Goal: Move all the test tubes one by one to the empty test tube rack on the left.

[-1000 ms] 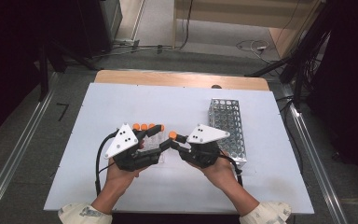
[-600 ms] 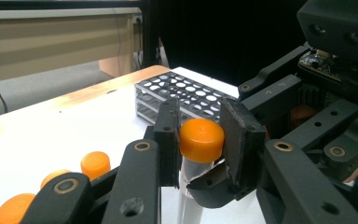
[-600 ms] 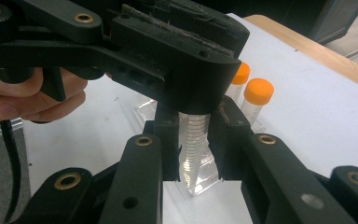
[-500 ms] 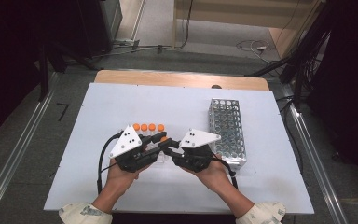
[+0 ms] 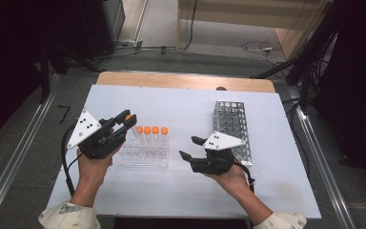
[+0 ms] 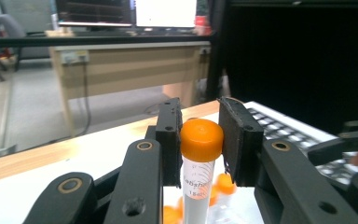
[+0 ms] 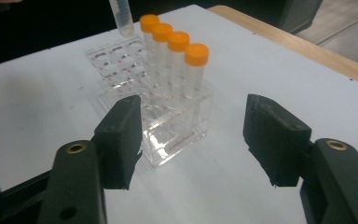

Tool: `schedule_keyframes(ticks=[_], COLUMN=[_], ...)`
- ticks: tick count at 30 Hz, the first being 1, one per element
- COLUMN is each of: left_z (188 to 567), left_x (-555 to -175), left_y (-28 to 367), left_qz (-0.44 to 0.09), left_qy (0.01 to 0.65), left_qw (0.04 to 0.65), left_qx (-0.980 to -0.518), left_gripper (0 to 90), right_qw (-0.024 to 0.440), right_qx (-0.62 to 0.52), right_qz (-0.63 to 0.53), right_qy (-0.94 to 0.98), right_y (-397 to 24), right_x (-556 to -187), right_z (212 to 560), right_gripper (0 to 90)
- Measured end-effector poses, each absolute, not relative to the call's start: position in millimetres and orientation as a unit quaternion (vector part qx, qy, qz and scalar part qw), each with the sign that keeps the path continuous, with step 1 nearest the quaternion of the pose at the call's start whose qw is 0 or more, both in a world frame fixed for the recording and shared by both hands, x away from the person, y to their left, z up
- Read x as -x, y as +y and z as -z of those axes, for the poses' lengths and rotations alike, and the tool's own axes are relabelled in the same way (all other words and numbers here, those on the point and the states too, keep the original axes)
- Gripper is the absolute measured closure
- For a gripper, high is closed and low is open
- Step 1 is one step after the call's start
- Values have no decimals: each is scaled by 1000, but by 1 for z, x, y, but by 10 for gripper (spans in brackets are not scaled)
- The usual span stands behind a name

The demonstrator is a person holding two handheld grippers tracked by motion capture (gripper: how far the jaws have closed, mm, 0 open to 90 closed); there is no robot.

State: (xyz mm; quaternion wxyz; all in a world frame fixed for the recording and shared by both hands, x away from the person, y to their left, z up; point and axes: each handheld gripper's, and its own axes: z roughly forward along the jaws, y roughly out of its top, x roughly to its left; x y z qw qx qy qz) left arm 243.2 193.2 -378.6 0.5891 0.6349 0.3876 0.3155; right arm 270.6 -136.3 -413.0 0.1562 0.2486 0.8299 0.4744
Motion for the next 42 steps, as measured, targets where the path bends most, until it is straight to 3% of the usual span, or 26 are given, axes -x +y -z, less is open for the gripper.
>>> schedule_keyframes(ticks=[8,23,34,36,39,42], left_z=[399,435,450,452,448,446], left_x=[-256,-273,-270,-269,-268,-263], left_y=[203,191,191,192,199,200], left_qz=[-338,-326,-329,-332,-314,-317], left_qy=[408,419,424,424,428,427], left_qw=[568,530,527,533,554,553], left_qx=[-630,-661,-659,-653,-642,-641], left_gripper=[699,699,694,665,496,465], right_qw=[159,159,162,161,163,166], right_qx=[-258,-255,-255,-255,-258,-260], right_qz=[-472,-475,-478,-479,-478,-479], right_qy=[828,827,825,825,824,822], right_y=[-139,-139,-141,-142,-143,-145], right_x=[-274,-272,-270,-271,-271,-272], right_z=[417,416,414,414,414,414], right_gripper=[333,337,343,342,342,342])
